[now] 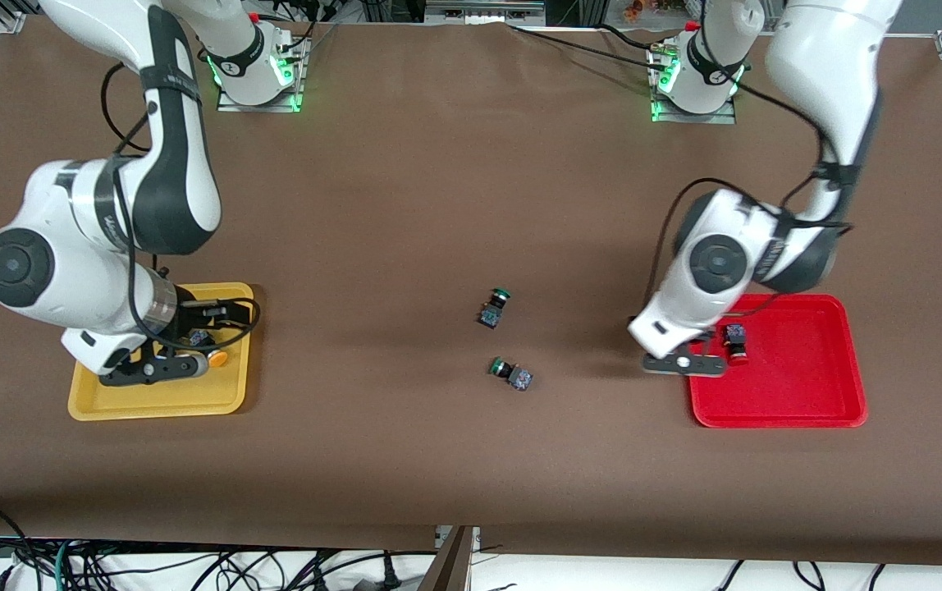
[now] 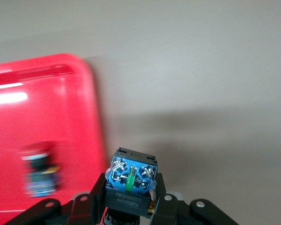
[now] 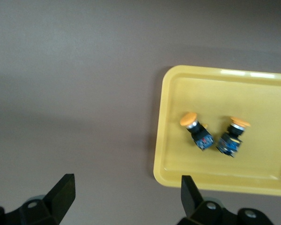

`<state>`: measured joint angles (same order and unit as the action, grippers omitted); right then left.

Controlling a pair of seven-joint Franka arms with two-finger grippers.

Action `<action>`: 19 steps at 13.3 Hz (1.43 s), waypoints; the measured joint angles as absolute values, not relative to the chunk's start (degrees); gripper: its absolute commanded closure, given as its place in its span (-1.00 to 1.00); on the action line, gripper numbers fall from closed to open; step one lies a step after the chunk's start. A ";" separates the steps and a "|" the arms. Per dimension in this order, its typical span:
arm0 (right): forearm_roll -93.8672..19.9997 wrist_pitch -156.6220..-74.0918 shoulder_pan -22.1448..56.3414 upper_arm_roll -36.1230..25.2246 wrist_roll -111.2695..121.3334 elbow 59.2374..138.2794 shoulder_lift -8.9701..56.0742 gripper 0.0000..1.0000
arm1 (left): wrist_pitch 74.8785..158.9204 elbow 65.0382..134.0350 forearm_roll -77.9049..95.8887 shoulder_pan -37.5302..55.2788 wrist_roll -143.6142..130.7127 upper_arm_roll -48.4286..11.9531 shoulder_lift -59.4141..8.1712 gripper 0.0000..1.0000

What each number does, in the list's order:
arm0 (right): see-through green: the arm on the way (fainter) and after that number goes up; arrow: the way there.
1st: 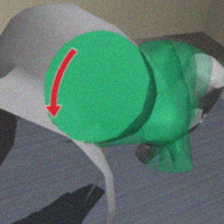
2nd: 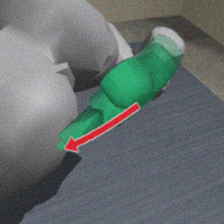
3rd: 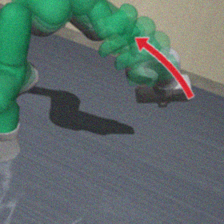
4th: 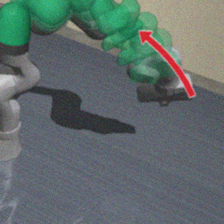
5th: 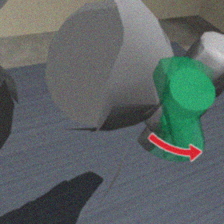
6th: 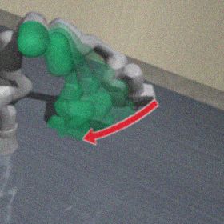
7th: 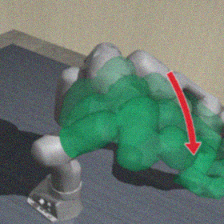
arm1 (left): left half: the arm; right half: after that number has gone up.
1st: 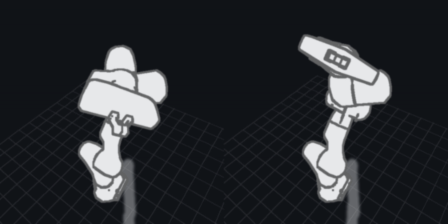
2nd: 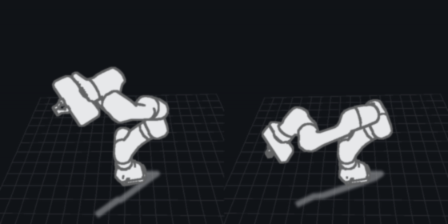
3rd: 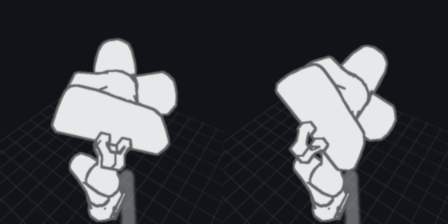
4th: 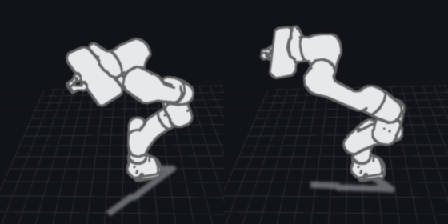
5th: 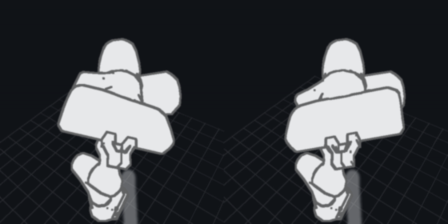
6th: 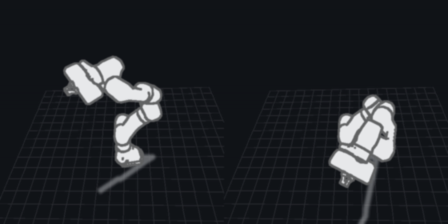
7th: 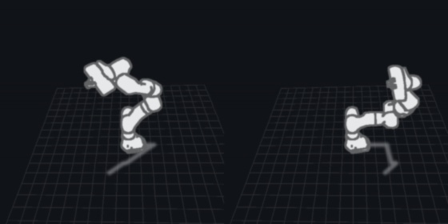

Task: Place red and yellow buttons in trays
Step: 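Place the yellow button in the yellow tray while the left carries red, then lower the red button into the red tray with the left gripper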

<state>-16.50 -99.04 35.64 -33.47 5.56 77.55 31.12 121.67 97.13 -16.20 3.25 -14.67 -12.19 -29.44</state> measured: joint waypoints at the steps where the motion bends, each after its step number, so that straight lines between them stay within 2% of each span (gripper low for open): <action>1: -13.68 -98.12 35.28 -31.83 3.97 78.44 28.66 -1.00 | 120.16 97.16 -16.20 0.44 -8.53 -12.16 -28.73 0.90; 3: -8.05 -95.49 32.00 -25.60 1.27 80.64 22.55 -1.00 | 118.97 97.55 -16.21 -5.37 2.40 -11.91 -28.54 0.86; 6: -2.46 -92.43 20.72 -12.02 -1.70 85.07 12.51 -1.00 | 119.27 98.33 -16.22 -14.65 13.35 -11.74 -29.91 0.82; 8: -1.93 -92.24 16.30 -8.34 -1.89 89.60 6.60 -1.00 | 121.65 98.74 -16.22 -18.23 16.88 -11.93 -31.94 0.76; 10: -1.73 -92.25 15.09 -7.69 -1.88 92.55 2.99 -1.00 | 124.84 98.80 -16.22 -18.76 18.08 -12.17 -33.98 0.73; 12: -1.68 -92.26 15.06 -7.54 -1.88 93.30 1.84 -1.00 | 128.41 98.82 -16.22 -18.75 19.61 -12.48 -35.69 0.47; 13: -1.67 -92.31 15.06 -7.44 -1.88 93.30 1.81 -1.00 | 129.47 98.82 -16.22 -19.04 20.60 -12.46 -36.37 -0.72; 14: -1.66 -92.39 15.06 -7.37 -1.88 93.30 1.81 -1.00 | 130.01 98.82 -16.22 -19.47 21.64 -12.45 -36.77 -1.00; 19: -1.24 -93.02 15.04 -7.30 -1.89 93.05 1.81 -1.00 | 130.36 97.91 -16.22 -20.08 22.74 -13.29 -36.26 -1.00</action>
<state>-1.24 -93.02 15.04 -7.30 -1.89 93.05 1.81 130.36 97.91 -16.22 -20.08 22.74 -13.29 -36.26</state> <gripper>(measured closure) 0.000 0.137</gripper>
